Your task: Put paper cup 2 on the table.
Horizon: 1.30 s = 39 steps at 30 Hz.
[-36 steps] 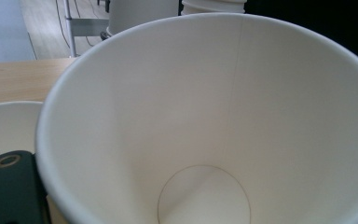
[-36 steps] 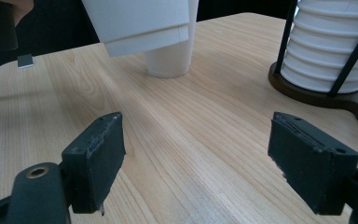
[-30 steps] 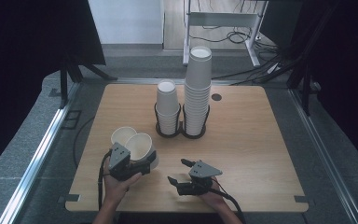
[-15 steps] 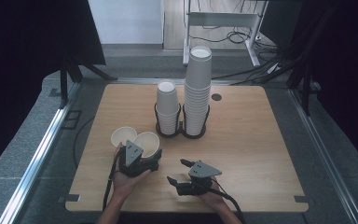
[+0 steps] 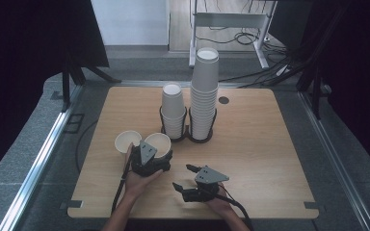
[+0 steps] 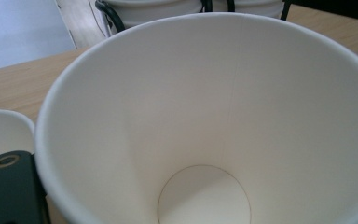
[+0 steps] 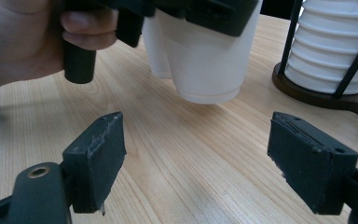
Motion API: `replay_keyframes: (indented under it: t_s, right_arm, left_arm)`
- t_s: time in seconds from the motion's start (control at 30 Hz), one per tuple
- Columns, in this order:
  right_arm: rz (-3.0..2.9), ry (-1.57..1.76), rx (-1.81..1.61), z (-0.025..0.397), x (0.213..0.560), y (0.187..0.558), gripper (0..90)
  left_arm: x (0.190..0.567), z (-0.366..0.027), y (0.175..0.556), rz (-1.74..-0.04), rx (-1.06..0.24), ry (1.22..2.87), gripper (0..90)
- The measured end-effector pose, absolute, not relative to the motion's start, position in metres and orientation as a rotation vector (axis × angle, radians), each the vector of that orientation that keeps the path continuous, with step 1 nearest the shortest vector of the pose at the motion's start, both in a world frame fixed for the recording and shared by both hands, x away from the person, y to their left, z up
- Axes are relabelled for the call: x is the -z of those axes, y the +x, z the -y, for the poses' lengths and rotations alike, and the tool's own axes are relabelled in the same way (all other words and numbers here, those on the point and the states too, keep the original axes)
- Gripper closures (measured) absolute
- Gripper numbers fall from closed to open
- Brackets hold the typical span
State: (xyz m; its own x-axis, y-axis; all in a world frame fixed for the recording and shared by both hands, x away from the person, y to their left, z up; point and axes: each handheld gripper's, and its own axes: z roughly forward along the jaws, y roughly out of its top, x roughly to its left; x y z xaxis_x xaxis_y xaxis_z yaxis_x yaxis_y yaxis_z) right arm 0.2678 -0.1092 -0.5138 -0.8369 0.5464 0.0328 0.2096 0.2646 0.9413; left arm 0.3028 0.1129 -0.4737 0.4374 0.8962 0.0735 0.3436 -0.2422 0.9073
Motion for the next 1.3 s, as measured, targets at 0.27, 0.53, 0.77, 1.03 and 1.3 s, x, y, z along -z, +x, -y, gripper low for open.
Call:
replay_keyframes:
  t_s: [0.27,0.53,0.77,1.03,1.3]
  right_arm:
    - [-2.244,0.691,-1.590,0.109,0.514,0.268,18.9]
    - [-2.243,0.692,-1.593,0.109,0.514,0.268,19.0]
    - [-2.243,0.693,-1.593,0.109,0.514,0.268,19.0]
    - [-2.244,0.691,-1.591,0.109,0.514,0.268,19.1]
    - [-2.245,0.689,-1.592,0.109,0.514,0.268,19.1]
  left_arm:
    - [0.480,-0.106,0.306,-1.070,-0.823,1.810,12.3]
    - [0.486,-0.100,0.308,-1.055,-0.866,1.835,12.1]
    - [0.484,-0.097,0.306,-1.029,-0.841,1.826,12.0]
    - [0.487,-0.091,0.306,-1.024,-0.814,1.845,12.0]
    - [0.492,-0.088,0.308,-1.041,-0.814,1.870,11.8]
